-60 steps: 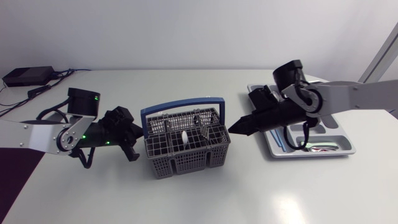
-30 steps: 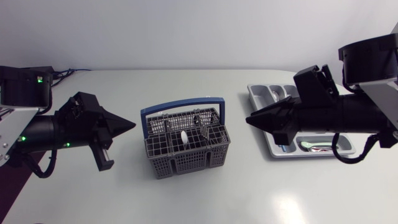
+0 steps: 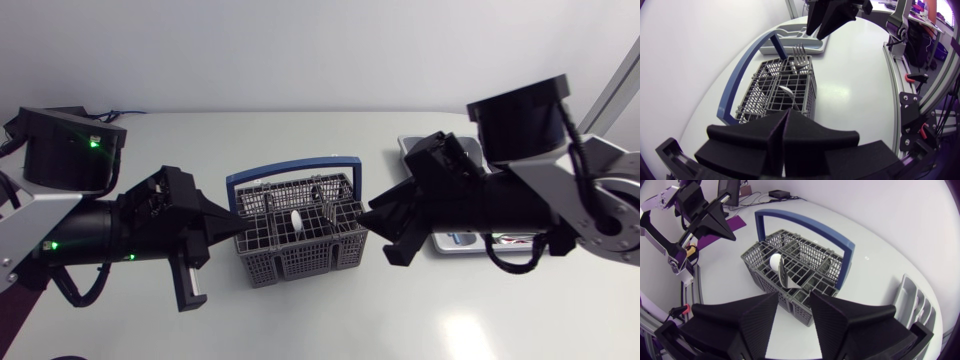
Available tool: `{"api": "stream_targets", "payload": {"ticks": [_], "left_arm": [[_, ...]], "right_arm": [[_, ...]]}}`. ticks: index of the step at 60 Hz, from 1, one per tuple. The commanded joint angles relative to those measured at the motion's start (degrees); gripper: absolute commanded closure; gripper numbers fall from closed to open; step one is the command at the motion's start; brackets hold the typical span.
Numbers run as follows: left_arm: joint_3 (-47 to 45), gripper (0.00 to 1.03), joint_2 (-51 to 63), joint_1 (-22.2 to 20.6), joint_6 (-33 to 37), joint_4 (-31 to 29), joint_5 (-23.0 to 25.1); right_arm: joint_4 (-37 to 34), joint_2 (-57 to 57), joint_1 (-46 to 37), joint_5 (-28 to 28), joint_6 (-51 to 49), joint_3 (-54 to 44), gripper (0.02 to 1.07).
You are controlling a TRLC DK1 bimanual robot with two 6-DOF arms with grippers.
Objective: Unload the cutlery basket into the drawer organizer.
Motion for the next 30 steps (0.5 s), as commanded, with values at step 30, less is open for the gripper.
{"api": "stream_targets", "payload": {"ticks": [30], "left_arm": [[3.0, 0.85, 4.4, -3.2, -1.5, 0.8, -1.1]], "right_arm": [[4.7, 8.4, 4.7, 3.0, 2.1, 4.1, 0.55]]}}
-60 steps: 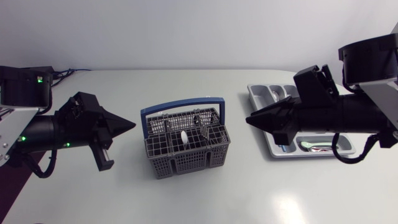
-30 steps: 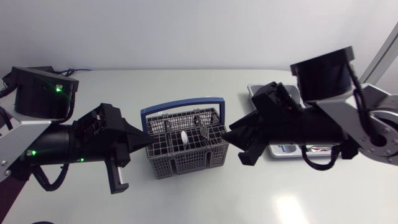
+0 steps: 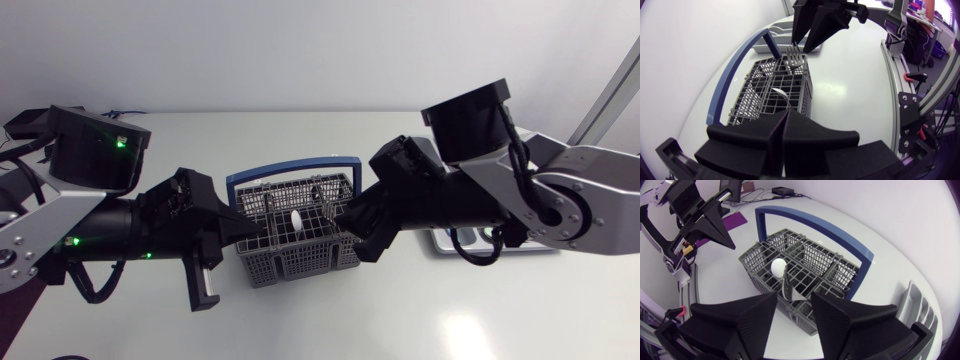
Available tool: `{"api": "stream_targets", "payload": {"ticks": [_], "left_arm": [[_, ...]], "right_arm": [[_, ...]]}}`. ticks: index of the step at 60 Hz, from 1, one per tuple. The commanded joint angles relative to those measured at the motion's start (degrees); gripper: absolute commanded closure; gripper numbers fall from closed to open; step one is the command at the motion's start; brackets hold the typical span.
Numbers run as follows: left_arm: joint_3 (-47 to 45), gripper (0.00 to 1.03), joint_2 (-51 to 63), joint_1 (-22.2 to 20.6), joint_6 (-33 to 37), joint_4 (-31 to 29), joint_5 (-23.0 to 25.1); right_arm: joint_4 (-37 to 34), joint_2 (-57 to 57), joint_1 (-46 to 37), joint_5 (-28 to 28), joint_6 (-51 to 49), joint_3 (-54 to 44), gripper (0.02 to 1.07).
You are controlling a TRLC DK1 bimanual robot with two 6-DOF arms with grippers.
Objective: Unload the cutlery basket into the drawer organizer.
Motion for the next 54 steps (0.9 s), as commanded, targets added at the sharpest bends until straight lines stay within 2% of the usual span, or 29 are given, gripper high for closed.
{"api": "stream_targets", "payload": {"ticks": [1, 12, 17, 21, 26, 38, 54], "left_arm": [[1.7, 0.85, 0.9, -0.5, -1.0, 0.5, -0.1], [1.4, 0.85, 0.7, -0.6, -1.1, 0.3, -0.1], [1.3, 0.85, 0.4, -0.6, -1.2, 0.3, -0.1], [1.3, 0.85, 0.1, -0.6, -1.2, 0.1, -0.1], [1.1, 0.85, -0.1, -0.5, -1.2, 0.1, -0.1], [0.9, 0.85, -0.4, -0.6, -1.2, 0.1, -0.1], [0.5, 0.85, -0.2, -1.4, -1.3, 0.7, -0.1]], "right_arm": [[0.6, 1.5, 1.1, 0.8, 1.8, 1.7, 0.55], [2.2, 3.7, 4.7, 4.8, 2.3, 2.8, 0.56], [3.4, 5.6, 6.2, 7.1, 2.5, 3.1, 0.68], [4.4, 7.2, 6.7, 8.8, 2.7, 3.4, 0.82], [4.5, 8.5, 6.7, 9.5, 3.1, 4.0, 0.96], [3.8, 7.1, 6.3, 10.0, 3.2, 4.8, 0.99], [0.4, 3.0, 4.9, 6.5, 4.0, 5.6, 1.01]]}}
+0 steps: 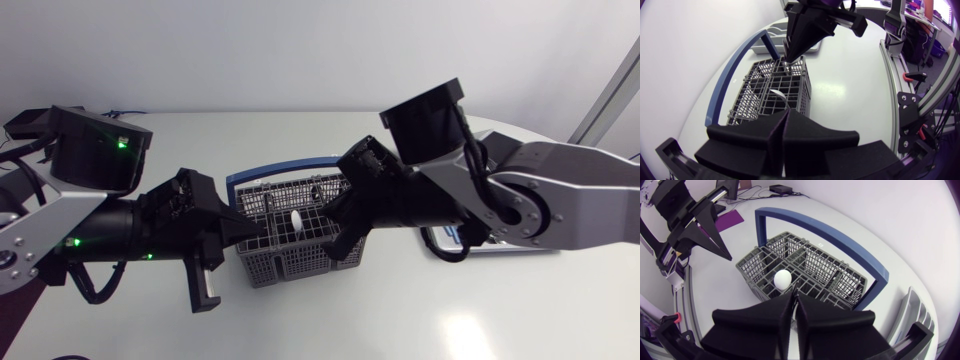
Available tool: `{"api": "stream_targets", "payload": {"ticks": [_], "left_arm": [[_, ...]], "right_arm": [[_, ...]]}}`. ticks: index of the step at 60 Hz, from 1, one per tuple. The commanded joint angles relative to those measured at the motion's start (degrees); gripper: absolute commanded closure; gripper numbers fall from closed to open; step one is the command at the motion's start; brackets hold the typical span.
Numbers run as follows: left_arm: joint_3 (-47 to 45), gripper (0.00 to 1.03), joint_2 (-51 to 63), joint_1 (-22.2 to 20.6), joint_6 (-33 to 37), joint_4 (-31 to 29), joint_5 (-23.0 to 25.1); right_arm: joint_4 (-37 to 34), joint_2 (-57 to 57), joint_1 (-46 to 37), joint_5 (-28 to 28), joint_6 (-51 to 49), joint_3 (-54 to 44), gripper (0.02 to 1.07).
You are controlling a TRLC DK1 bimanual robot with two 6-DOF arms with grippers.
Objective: Unload the cutlery basket into the drawer organizer.
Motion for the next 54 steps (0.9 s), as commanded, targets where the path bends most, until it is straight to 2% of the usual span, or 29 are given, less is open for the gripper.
{"api": "stream_targets", "payload": {"ticks": [1, 21, 42, 54], "left_arm": [[0.4, 0.85, -0.2, -0.9, -1.3, 0.7, -0.1], [2.3, 0.85, 5.2, -6.3, -3.9, 0.9, -2.3], [4.9, 0.86, 11.6, -8.6, -7.9, 1.0, -4.8], [5.8, 0.85, 14.7, -10.3, -9.9, 3.1, -7.6]], "right_arm": [[-1.2, -2.1, -0.9, -0.9, 1.5, 1.8, 1.01], [-7.0, -6.9, -2.3, -7.0, 0.6, 3.8, 1.01], [-9.4, -10.4, -3.6, -14.6, -3.1, 3.6, 1.01], [-10.7, -11.3, -6.6, -19.7, -5.2, 4.1, 1.01]]}}
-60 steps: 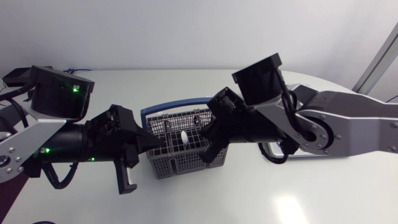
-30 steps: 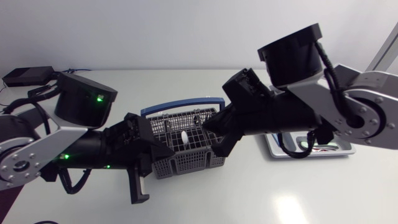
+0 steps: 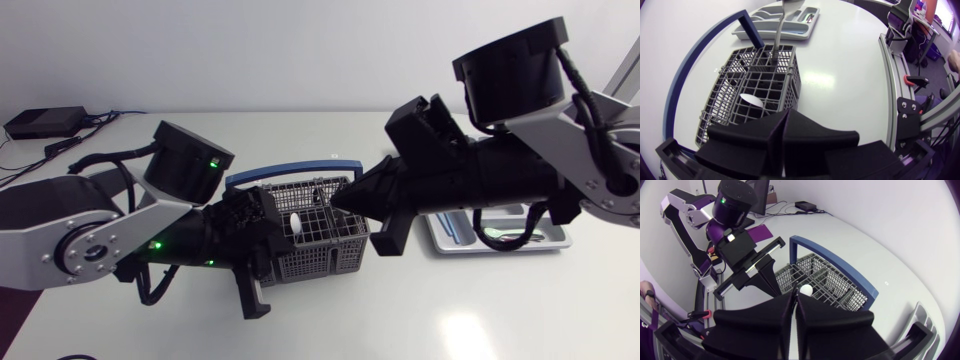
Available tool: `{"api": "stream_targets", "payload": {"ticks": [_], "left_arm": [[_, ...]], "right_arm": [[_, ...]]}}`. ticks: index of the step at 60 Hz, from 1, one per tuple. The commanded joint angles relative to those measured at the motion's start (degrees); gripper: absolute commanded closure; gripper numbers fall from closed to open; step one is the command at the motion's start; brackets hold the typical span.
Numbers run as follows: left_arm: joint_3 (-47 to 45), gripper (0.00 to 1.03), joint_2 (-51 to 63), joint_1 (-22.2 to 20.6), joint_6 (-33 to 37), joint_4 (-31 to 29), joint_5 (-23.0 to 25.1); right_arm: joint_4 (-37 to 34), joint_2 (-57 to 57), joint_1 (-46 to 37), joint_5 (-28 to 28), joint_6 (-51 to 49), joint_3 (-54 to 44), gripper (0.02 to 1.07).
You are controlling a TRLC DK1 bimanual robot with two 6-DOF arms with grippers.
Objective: Unload the cutlery basket into the drawer organizer.
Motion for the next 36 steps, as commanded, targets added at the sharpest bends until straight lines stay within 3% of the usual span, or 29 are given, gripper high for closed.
{"api": "stream_targets", "payload": {"ticks": [1, 17, 36], "left_arm": [[1.7, 0.85, 2.3, -1.0, -2.2, 1.4, -1.5], [2.2, 0.86, 4.7, -1.8, -3.5, 3.8, -3.5], [2.7, 0.85, 4.5, -2.9, -4.0, 5.0, -4.0]], "right_arm": [[-1.0, -1.4, -1.3, -2.3, -1.5, 1.6, 1.01], [-2.6, -1.7, -6.6, -10.5, -1.8, 3.1, 1.01], [-6.7, -3.8, -7.7, -13.2, -2.0, 6.3, 1.01]]}}
